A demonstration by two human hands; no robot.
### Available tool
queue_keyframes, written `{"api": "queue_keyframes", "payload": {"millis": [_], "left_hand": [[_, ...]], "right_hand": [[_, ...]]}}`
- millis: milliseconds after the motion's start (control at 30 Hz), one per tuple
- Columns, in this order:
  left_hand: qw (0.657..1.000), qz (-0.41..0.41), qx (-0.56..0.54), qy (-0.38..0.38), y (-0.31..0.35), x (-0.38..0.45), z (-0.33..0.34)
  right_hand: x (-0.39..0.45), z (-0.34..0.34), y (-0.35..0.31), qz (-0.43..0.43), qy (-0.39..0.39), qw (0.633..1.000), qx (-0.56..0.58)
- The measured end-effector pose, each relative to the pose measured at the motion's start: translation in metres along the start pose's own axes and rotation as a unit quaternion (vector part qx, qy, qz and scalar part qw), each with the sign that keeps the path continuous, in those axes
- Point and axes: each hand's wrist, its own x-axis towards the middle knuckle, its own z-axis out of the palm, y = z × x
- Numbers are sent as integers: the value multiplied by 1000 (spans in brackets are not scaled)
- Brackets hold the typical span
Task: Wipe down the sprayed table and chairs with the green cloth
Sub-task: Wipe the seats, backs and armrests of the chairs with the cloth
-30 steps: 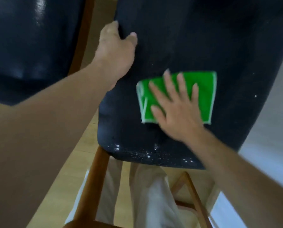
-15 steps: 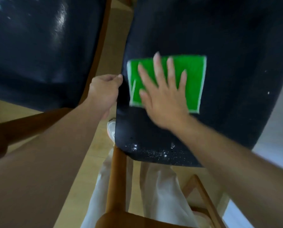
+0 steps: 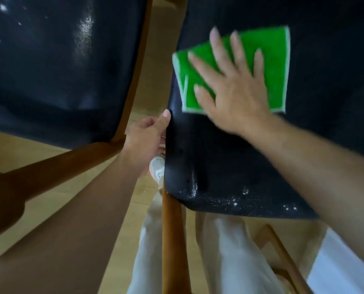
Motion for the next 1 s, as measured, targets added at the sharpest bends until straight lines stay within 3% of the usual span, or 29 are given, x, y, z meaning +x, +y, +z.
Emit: {"api": "queue_keyframes", "payload": {"millis": [200,267,433,600,733,833,1000], "left_hand": [[1000,2,27,16,-2,-5,-3],[999,-2,39,30,-3,-6,-4],[995,-48,22,81,-7,-9,-5],[992,-64,48,96,-18,-9,-13],[991,-64,72,91,-22,-10,-12],[991,-67,89,75,-24,-13,-9],[985,-70,115,103,-23,-12,-3]], "right_hand": [[89,-21,-15,174,64,983,8],[79,-19,-28,171,58,983,16],[-20,0,-53,-35,-24,999,11],[-126,15,-46,-225,-102,969,-7],[-155,22,-19,-302,-121,945,-32],[-150,23,-23,-277,-88,957,-15],[-109,22,-74,-90,-37,994,40]]}}
